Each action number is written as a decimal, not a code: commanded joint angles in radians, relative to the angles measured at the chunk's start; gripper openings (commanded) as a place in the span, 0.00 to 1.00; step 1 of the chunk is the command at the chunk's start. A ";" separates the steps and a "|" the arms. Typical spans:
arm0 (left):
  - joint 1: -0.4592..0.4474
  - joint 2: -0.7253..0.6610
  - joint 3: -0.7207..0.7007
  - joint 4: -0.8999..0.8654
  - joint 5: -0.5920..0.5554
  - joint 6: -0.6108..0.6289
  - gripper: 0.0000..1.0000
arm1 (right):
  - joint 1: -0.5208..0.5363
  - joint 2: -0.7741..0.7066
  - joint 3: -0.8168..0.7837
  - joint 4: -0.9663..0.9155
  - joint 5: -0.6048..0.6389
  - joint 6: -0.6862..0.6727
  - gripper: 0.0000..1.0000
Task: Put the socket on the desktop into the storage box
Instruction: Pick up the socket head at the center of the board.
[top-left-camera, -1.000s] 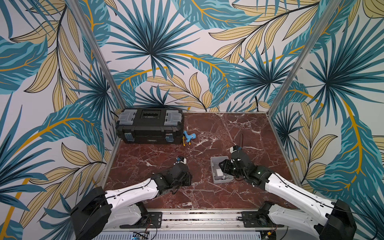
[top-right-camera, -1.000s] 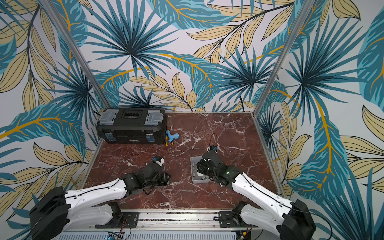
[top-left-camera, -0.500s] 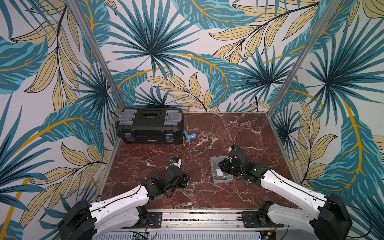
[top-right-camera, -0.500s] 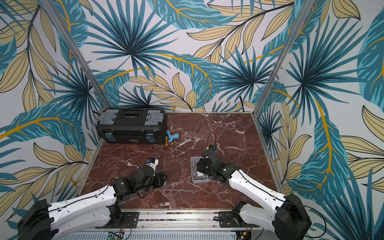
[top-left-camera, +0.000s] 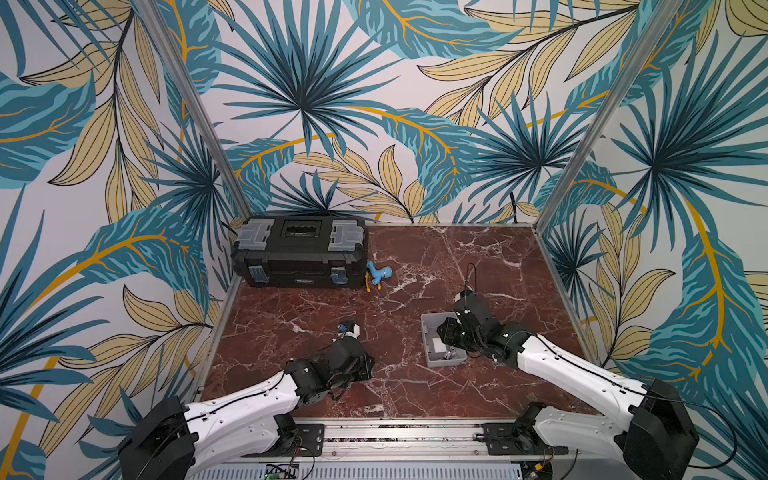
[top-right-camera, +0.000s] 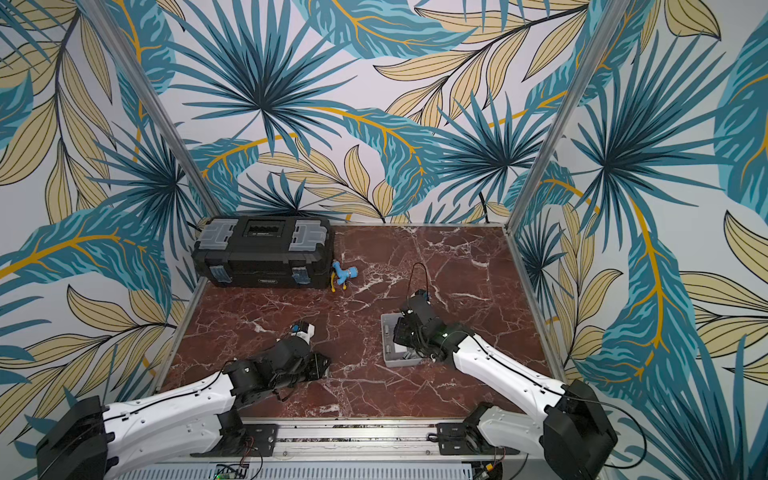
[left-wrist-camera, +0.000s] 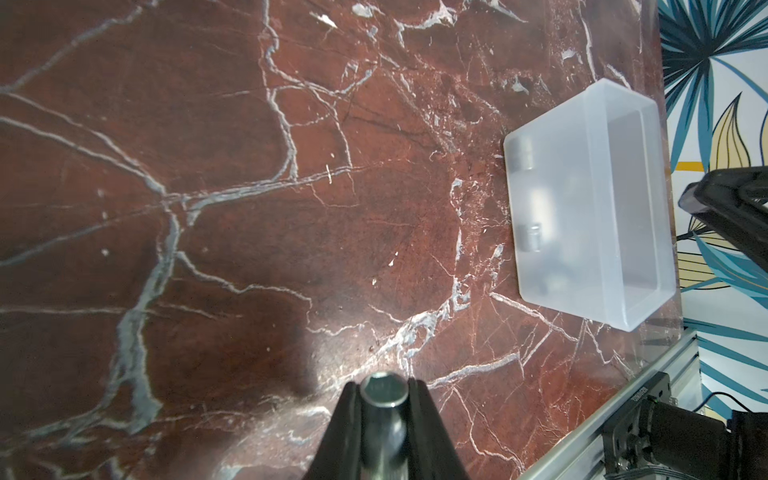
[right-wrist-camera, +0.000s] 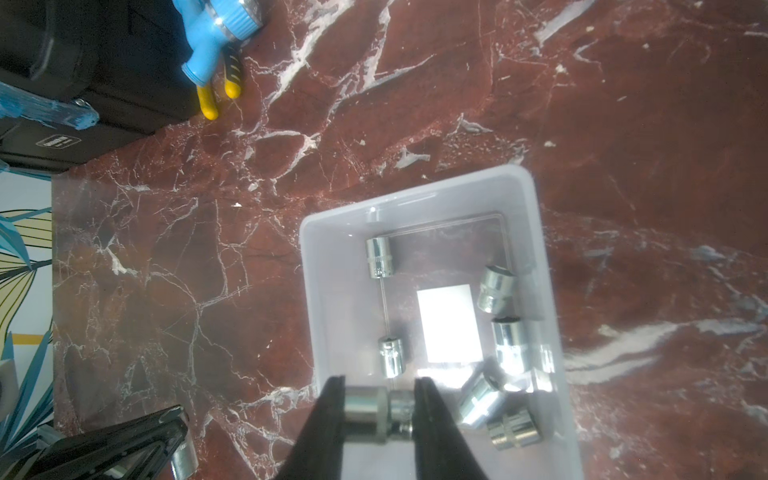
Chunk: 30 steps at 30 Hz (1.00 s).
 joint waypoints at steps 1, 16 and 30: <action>0.004 0.015 -0.006 0.019 -0.018 0.014 0.00 | -0.001 0.009 0.008 -0.015 0.010 -0.025 0.00; 0.005 -0.002 -0.028 0.038 -0.018 -0.019 0.00 | 0.002 0.040 0.068 -0.049 0.035 -0.096 0.11; 0.006 -0.137 -0.066 0.158 0.008 -0.081 0.00 | 0.154 0.012 0.145 -0.050 0.113 -0.192 0.51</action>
